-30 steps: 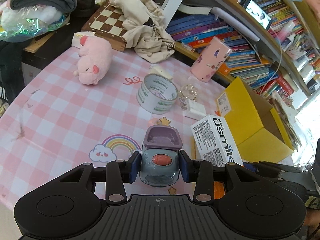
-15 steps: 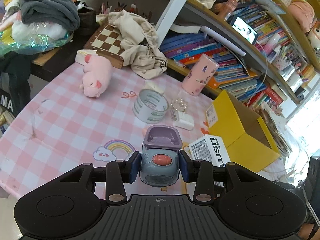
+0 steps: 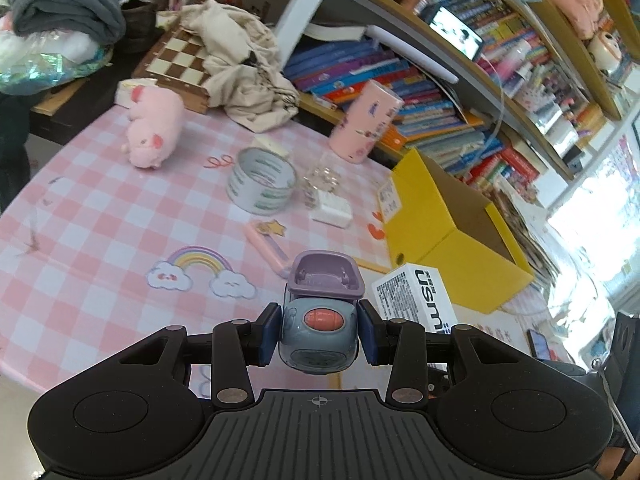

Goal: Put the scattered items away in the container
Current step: 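Lift and carry the usmile box and toy car toward the yellow box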

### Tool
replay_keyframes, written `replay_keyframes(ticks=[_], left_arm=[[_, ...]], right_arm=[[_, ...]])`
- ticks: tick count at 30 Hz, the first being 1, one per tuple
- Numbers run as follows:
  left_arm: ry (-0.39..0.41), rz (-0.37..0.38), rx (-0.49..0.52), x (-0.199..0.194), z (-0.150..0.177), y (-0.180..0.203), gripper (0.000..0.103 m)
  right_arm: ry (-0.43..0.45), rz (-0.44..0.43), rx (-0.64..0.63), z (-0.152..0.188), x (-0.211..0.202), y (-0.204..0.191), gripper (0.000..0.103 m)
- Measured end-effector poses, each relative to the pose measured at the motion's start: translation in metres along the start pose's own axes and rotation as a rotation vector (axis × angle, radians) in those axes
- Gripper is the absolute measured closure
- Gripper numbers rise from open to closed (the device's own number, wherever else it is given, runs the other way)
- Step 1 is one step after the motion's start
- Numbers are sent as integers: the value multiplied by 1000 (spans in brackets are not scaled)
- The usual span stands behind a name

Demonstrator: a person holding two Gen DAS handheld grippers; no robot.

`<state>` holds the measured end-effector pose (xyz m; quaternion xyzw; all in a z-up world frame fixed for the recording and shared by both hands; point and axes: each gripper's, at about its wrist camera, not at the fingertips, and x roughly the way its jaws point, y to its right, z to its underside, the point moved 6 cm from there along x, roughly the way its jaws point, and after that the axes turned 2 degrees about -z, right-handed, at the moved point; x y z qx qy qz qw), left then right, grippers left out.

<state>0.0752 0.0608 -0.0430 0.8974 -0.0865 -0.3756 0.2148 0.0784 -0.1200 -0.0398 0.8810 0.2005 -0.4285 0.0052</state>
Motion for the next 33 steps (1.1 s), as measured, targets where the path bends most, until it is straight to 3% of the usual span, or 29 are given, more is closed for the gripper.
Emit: replay_keyframes(ticks=[21, 33], left_arm=[[-150, 177, 170, 35, 34, 81, 64], [-193, 213, 225, 49, 43, 109, 64]], right_arm=[[21, 179, 223, 51, -54, 71, 53], [27, 228, 291, 64, -70, 95, 53]])
